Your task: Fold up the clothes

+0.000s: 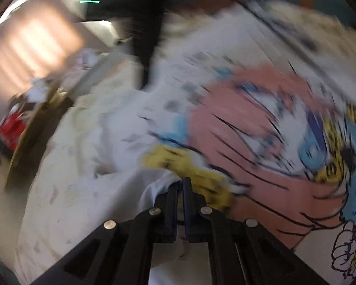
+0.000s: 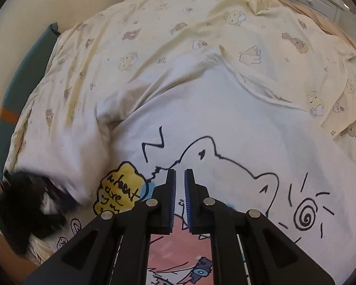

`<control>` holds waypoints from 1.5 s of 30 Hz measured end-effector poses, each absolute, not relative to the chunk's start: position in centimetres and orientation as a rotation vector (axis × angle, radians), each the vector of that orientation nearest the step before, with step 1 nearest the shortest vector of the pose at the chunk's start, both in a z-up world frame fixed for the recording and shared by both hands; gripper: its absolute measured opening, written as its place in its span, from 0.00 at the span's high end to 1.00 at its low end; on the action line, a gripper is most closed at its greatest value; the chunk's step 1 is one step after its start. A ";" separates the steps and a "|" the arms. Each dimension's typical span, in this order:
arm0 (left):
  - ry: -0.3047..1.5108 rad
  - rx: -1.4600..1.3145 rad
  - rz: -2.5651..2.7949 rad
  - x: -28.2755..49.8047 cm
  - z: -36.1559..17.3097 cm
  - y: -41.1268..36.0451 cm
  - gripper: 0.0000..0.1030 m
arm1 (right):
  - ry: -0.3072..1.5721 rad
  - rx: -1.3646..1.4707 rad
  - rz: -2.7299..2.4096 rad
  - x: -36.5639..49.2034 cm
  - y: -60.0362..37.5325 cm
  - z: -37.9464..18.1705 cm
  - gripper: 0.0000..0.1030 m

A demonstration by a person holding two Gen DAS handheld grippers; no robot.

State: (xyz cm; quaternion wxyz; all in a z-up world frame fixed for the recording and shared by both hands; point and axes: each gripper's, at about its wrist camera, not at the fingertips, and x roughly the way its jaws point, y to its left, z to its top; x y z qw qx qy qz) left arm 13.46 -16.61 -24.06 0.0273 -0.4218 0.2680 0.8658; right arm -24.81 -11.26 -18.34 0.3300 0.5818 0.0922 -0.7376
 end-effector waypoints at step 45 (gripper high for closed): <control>0.389 -1.332 2.837 12.4 -21.7 -17.7 0.46 | -0.069 1.697 -2.132 -22.7 3.0 -21.8 0.82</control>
